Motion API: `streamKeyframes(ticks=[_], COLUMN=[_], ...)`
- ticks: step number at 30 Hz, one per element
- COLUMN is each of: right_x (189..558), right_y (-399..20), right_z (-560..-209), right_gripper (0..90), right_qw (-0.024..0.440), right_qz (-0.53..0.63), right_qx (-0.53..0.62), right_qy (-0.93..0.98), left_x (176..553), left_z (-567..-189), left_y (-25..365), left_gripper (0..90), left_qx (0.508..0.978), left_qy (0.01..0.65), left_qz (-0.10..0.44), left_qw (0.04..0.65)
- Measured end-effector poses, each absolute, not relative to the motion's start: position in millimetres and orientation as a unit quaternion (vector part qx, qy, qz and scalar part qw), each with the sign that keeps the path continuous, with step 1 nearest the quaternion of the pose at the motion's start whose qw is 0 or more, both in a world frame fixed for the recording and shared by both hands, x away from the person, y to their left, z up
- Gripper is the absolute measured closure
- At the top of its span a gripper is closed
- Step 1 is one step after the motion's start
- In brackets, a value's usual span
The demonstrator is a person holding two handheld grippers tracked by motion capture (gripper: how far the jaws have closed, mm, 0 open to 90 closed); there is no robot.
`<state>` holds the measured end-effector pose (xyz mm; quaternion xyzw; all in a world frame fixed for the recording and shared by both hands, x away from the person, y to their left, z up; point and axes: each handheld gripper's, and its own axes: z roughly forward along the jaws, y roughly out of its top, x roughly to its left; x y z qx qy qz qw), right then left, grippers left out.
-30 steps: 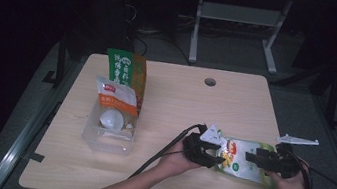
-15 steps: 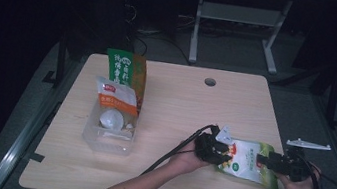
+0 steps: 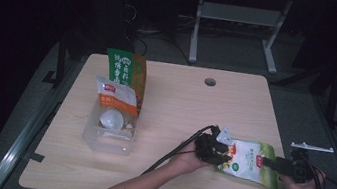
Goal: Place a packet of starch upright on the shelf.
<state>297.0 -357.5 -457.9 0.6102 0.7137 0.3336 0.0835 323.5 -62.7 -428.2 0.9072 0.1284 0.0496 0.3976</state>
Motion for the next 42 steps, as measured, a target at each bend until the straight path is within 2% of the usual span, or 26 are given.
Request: streamKeyframes(ticks=[6, 11, 23, 26, 29, 37, 42], right_x=[298, 299, 305, 307, 309, 307, 309], right_y=[-359, -355, -343, -341, -338, -337, -329], right_z=[-462, -460, -462, -462, -460, -448, -433], right_gripper=[34.5, 42.0, 69.6, 78.9, 83.6, 87.6, 88.2], right_qw=[0.068, 0.07, 0.042, 0.039, 0.035, 0.055, 0.071], right_qz=[0.334, 0.333, 0.344, 0.35, 0.348, 0.376, 0.403], right_qx=[0.617, 0.611, 0.604, 0.599, 0.598, 0.576, 0.551], right_qy=[0.709, 0.715, 0.718, 0.719, 0.721, 0.724, 0.728], left_x=[323, 323, 323, 322, 323, 325, 328], left_z=[-428, -428, -429, -429, -430, -427, -424], left_y=[-63, -63, -63, -63, -63, -58, -51], left_gripper=[67.6, 67.1, 65.8, 65.1, 64.0, 53.8, 44.0], left_qx=[0.909, 0.909, 0.913, 0.913, 0.913, 0.914, 0.912], left_qy=[0.128, 0.127, 0.127, 0.127, 0.129, 0.139, 0.148], left_qz=[0.05, 0.053, 0.053, 0.052, 0.048, 0.028, 0.035], left_qw=[0.395, 0.393, 0.384, 0.384, 0.383, 0.38, 0.381])
